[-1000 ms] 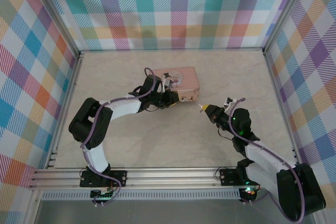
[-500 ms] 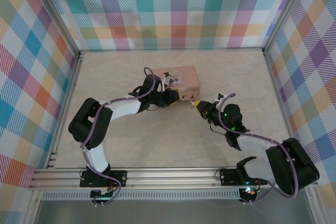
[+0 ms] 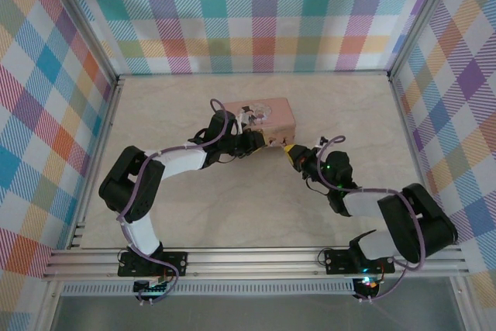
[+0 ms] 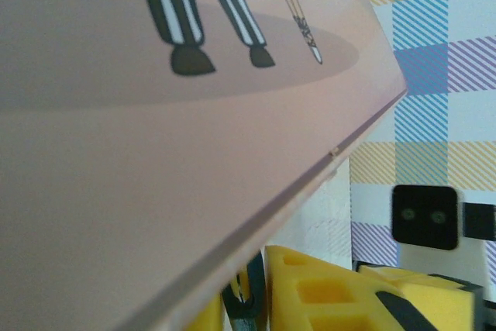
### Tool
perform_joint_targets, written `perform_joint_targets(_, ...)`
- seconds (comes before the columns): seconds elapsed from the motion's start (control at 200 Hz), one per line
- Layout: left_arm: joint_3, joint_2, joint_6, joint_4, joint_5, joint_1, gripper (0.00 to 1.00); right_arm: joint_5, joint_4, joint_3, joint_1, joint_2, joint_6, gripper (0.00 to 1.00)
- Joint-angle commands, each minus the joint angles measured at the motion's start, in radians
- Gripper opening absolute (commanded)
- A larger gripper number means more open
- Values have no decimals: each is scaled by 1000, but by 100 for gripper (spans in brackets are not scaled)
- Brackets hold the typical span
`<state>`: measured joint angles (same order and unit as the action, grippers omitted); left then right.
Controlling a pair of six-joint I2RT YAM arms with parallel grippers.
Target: Unlock the padlock with the key
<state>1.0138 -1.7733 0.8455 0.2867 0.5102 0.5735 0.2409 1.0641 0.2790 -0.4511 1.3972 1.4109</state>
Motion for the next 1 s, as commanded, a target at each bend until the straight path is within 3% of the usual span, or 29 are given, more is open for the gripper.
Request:
perform_joint_targets(0.0, -13, 58, 10, 86, 4, -9, 20, -26, 153, 6, -27, 78, 50, 0)
perform_joint_targets(0.135, -17, 59, 12, 95, 7, -9, 20, -36, 343, 5, -54, 232, 109, 0)
perform_joint_targets(0.3, -21, 62, 15, 107, 8, -9, 20, -73, 344, 24, -104, 258, 83, 0)
perform_joint_targets(0.995, -43, 71, 38, 152, 5, -9, 20, -89, 344, 49, -113, 275, 102, 0)
